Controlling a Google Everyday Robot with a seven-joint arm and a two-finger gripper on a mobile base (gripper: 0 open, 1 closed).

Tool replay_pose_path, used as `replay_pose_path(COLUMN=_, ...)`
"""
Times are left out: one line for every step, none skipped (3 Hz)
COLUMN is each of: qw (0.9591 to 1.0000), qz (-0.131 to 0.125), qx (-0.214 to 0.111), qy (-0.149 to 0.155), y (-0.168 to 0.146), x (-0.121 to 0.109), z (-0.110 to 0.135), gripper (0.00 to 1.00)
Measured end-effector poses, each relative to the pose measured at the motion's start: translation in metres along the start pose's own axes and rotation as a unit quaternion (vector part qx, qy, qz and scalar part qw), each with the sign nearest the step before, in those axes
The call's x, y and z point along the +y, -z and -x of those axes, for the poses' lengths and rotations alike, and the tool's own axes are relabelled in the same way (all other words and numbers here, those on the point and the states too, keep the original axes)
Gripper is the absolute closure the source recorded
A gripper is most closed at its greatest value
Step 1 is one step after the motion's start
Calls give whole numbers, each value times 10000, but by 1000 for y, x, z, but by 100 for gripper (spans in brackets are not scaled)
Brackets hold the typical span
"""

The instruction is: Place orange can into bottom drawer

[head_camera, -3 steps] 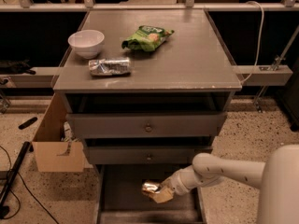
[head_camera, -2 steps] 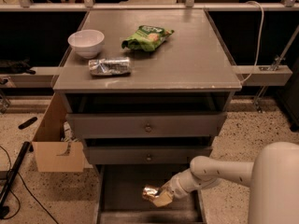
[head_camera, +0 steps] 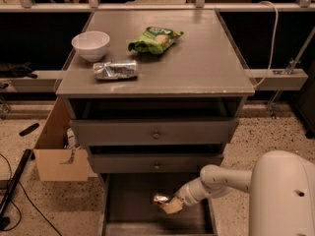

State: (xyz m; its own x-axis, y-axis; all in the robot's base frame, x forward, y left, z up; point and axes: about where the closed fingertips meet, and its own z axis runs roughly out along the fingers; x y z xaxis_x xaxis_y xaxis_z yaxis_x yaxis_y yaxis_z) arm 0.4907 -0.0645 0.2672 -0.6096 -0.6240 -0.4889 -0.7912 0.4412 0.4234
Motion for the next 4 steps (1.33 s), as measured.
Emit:
replay_pose_path(qw=9992, qz=-277, qx=-238, qy=-176, y=-4, x=-27, z=-6, gripper=100)
replay_pose_path(qw=9992, qz=-277, qx=-237, qy=-176, y=-4, x=-27, z=-6, gripper=100)
replay_pose_path(qw=9995, qz=-298, qx=-36, qy=-129, y=-25, x=-34, z=-4, gripper=100)
replay_pose_path(qw=9994, qz=-330, qx=73, qy=-115, y=-40, x=-46, z=-5, gripper=100)
